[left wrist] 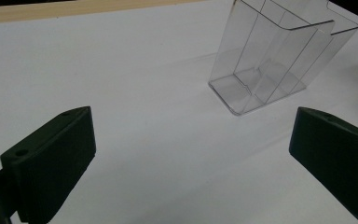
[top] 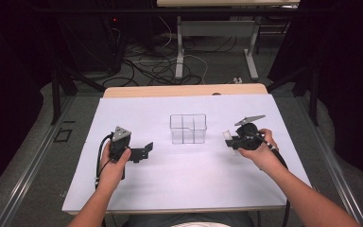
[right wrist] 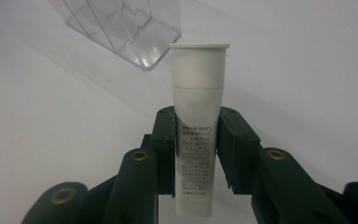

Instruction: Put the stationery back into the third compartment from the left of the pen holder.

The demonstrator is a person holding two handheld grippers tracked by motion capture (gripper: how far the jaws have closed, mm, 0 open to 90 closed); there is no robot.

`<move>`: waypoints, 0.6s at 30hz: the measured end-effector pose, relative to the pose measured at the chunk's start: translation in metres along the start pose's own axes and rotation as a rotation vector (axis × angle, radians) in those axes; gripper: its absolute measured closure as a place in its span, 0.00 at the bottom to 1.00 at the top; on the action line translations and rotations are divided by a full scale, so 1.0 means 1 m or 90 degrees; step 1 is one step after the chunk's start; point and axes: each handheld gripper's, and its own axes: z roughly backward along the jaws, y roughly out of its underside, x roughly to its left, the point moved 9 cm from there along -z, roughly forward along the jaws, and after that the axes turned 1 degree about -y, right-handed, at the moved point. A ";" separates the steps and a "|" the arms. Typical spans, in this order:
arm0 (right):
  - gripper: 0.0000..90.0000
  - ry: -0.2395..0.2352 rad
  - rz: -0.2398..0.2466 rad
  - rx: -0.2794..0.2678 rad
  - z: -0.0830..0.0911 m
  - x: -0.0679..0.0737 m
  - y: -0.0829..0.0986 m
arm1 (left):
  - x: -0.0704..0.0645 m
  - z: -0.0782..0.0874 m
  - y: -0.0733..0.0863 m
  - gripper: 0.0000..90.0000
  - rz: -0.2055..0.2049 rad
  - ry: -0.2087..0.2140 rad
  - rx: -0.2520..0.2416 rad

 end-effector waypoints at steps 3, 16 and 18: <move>0.77 0.000 0.004 -0.028 0.001 0.001 -0.006 | 0.001 0.000 0.000 0.00 -0.004 -0.002 0.000; 0.77 -0.005 0.040 -0.103 0.002 0.005 -0.024 | 0.001 0.000 0.000 0.00 -0.008 -0.004 0.001; 0.77 -0.010 0.032 -0.113 0.002 0.006 -0.027 | 0.001 0.000 -0.001 0.00 -0.002 -0.002 -0.002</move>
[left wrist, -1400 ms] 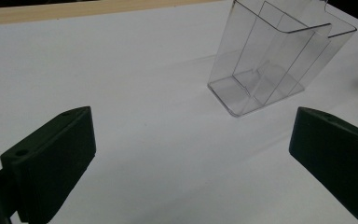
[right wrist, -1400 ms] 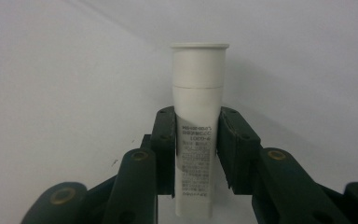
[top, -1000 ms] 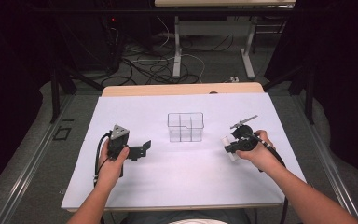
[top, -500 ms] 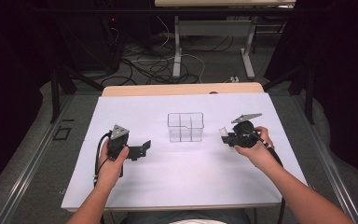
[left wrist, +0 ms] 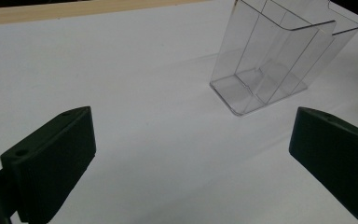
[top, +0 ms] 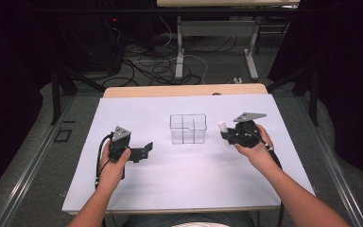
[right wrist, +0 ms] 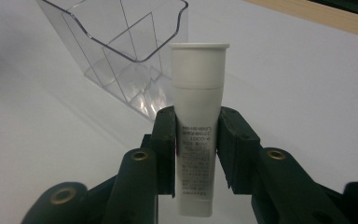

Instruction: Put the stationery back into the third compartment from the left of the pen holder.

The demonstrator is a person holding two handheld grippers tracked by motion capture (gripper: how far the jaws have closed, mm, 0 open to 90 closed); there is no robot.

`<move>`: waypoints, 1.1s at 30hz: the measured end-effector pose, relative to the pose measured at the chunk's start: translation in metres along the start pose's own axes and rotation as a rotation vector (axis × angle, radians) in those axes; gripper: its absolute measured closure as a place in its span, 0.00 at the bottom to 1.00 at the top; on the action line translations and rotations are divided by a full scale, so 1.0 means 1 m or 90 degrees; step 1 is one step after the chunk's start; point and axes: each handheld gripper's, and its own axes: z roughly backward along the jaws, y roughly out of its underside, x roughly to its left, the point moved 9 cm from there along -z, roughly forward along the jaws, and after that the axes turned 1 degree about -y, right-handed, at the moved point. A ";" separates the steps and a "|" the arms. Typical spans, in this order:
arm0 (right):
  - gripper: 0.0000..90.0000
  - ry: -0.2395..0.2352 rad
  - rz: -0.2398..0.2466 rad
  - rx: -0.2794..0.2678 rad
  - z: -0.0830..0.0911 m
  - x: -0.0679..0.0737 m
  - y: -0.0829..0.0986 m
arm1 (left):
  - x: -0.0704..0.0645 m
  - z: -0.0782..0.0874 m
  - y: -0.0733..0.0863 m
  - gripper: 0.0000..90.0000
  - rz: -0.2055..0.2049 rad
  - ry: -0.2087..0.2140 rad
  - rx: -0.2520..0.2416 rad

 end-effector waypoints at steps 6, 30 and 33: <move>0.77 -0.007 -0.003 -0.030 -0.001 0.000 -0.005 | 0.000 0.000 0.001 0.00 -0.006 -0.001 0.005; 0.77 -0.014 -0.018 -0.177 0.001 0.014 -0.041 | 0.000 0.000 0.000 0.00 -0.003 -0.001 0.001; 0.77 -0.019 -0.026 -0.197 -0.001 0.018 -0.048 | 0.000 0.000 0.000 0.00 -0.003 -0.001 0.000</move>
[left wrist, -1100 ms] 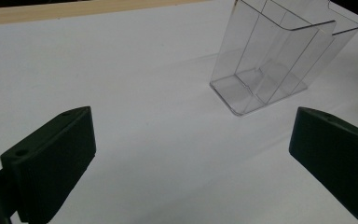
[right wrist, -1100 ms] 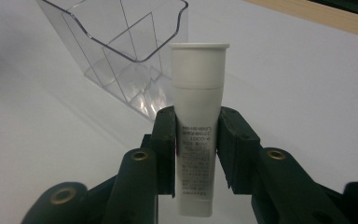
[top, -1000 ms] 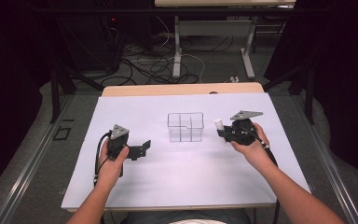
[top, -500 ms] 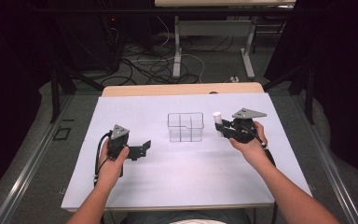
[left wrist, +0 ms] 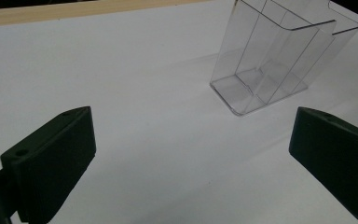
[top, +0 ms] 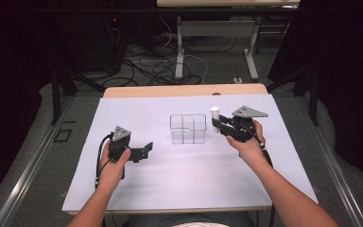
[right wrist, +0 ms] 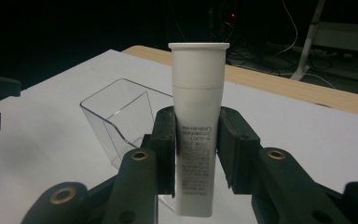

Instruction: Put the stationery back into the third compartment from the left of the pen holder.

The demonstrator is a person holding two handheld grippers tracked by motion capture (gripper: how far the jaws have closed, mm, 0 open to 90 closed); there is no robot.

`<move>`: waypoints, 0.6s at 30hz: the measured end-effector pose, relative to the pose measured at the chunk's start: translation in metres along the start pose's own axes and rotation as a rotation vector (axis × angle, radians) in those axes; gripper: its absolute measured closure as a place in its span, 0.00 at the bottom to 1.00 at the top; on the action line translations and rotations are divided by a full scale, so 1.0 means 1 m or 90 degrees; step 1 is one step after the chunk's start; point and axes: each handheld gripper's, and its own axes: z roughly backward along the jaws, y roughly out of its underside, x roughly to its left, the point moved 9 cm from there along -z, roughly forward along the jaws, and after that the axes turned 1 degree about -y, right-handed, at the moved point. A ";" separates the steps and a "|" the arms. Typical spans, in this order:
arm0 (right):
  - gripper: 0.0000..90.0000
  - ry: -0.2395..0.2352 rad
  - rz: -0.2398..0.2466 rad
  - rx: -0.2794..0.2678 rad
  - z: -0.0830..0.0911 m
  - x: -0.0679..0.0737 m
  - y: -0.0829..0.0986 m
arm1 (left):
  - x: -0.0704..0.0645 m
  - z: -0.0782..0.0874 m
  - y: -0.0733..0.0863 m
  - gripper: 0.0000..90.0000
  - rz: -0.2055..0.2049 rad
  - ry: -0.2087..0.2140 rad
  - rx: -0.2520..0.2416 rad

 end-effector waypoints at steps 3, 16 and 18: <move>0.77 -0.004 0.004 0.000 -0.002 0.002 -0.002 | 0.000 0.000 0.000 0.00 0.000 0.000 0.000; 0.77 -0.020 0.009 -0.006 -0.019 0.017 -0.013 | 0.001 0.001 0.000 0.00 -0.003 -0.001 0.000; 0.77 -0.018 0.011 -0.009 -0.022 0.018 -0.014 | 0.001 0.001 0.000 0.00 0.002 0.001 -0.002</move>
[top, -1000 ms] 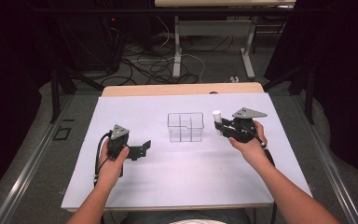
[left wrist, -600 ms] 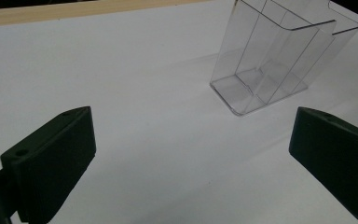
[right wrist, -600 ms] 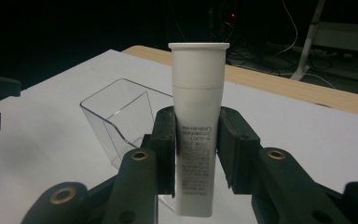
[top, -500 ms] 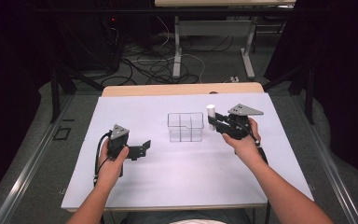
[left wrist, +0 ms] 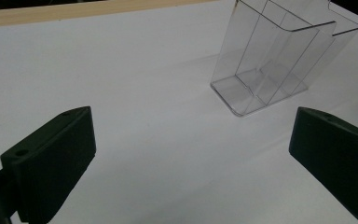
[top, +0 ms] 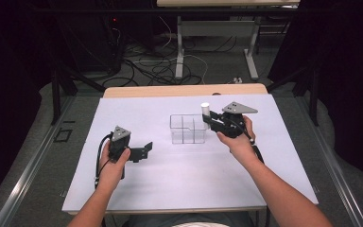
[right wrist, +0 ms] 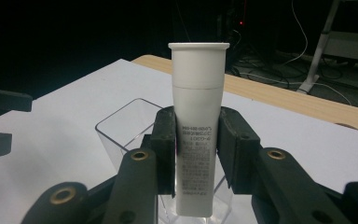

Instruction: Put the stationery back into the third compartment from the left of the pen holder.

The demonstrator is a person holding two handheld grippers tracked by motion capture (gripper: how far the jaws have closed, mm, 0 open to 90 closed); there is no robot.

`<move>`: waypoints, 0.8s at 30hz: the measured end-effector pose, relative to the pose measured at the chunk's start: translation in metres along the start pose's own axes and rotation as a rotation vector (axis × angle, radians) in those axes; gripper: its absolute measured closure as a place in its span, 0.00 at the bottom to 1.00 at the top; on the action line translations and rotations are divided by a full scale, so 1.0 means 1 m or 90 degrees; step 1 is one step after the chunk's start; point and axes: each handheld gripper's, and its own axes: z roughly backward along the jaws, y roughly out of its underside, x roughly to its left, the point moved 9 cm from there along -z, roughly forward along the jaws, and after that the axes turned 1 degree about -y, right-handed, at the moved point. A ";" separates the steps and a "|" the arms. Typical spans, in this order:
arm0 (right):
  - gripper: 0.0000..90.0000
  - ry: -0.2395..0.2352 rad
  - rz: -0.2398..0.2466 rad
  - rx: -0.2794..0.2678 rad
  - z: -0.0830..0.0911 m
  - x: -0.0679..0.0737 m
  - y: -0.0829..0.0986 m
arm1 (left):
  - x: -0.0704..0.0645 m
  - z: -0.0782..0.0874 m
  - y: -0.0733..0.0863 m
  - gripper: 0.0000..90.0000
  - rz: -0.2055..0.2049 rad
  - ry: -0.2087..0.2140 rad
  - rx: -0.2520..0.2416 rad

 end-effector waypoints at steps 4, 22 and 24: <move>0.77 0.000 0.006 0.001 -0.006 0.002 -0.002 | 0.000 0.000 0.000 0.00 -0.001 0.000 0.001; 0.77 0.013 0.011 0.008 -0.026 0.001 0.001 | 0.002 0.000 0.000 0.00 -0.002 -0.002 -0.002; 0.77 0.015 0.005 0.012 -0.027 0.001 0.003 | 0.002 0.000 0.000 0.00 -0.002 -0.003 -0.003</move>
